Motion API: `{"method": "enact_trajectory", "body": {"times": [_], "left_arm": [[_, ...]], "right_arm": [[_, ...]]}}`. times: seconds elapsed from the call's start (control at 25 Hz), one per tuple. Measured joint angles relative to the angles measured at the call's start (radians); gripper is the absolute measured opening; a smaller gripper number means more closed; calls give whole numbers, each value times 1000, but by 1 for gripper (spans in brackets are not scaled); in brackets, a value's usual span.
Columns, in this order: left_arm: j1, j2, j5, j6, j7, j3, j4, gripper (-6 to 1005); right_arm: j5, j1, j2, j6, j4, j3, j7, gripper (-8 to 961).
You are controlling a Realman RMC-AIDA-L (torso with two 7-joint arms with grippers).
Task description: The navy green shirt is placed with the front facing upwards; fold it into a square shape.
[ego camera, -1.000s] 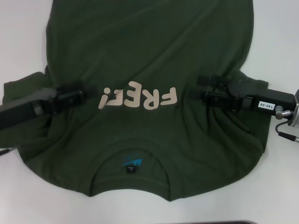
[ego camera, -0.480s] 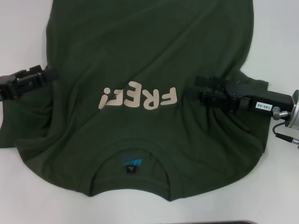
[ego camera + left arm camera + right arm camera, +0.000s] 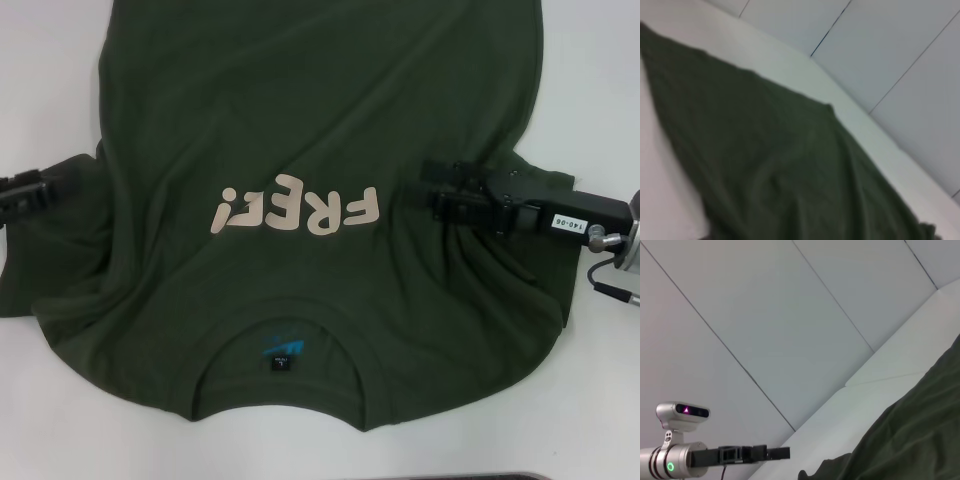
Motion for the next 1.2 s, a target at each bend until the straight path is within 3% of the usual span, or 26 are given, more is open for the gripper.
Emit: {"method": "enact_trajectory", "body": {"times": [0.52,1.2], "left_arm": [[3,4,103,-107,-1,-15,25,909],[5,4,130,-177,-17,-15,15,906]], "right_arm": [[0,-6,0,-2,-1,2,3,899],[0,-11,-6,-8,-1,3,3,899]]}}
